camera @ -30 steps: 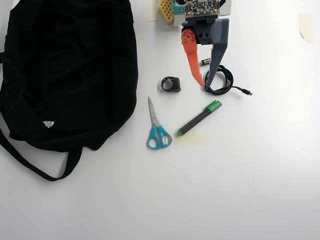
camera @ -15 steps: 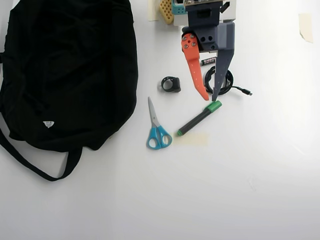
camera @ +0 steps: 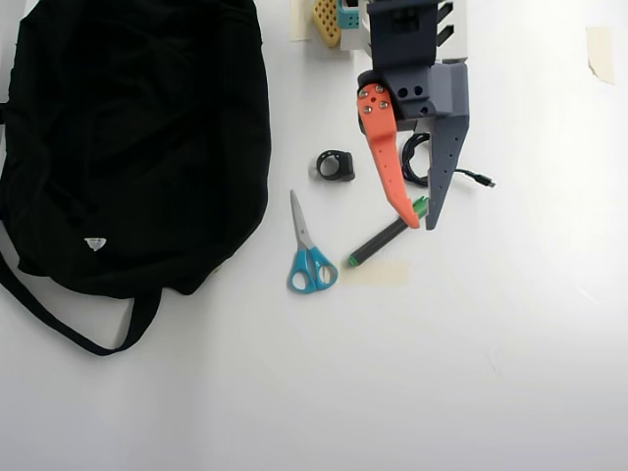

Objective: Put the green marker into the black bag

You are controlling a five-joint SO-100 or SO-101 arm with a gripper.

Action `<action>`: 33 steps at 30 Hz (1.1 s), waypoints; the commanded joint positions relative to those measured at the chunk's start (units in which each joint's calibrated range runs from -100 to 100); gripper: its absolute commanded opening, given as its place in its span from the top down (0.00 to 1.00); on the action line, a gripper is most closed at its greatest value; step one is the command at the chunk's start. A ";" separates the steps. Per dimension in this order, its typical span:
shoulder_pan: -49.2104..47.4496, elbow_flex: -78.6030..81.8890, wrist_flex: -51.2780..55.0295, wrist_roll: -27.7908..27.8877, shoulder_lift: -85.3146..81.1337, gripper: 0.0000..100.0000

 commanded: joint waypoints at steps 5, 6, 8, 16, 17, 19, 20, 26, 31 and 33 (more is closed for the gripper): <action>0.38 -3.40 -4.36 4.79 0.63 0.98; 0.23 -4.03 -4.36 4.84 0.71 0.98; 0.16 -5.56 -3.93 4.89 1.62 0.98; 1.73 -5.38 -4.19 4.84 1.96 0.98; 1.80 -5.29 -4.27 4.79 1.96 0.98; 1.80 -5.29 -4.27 4.79 1.87 0.98; 1.80 -5.20 -4.27 4.79 1.87 0.98; 1.95 -3.31 -4.36 4.89 1.79 0.98; 1.20 -0.35 -3.33 4.37 0.71 0.98; 0.90 -0.80 0.64 4.32 0.54 0.98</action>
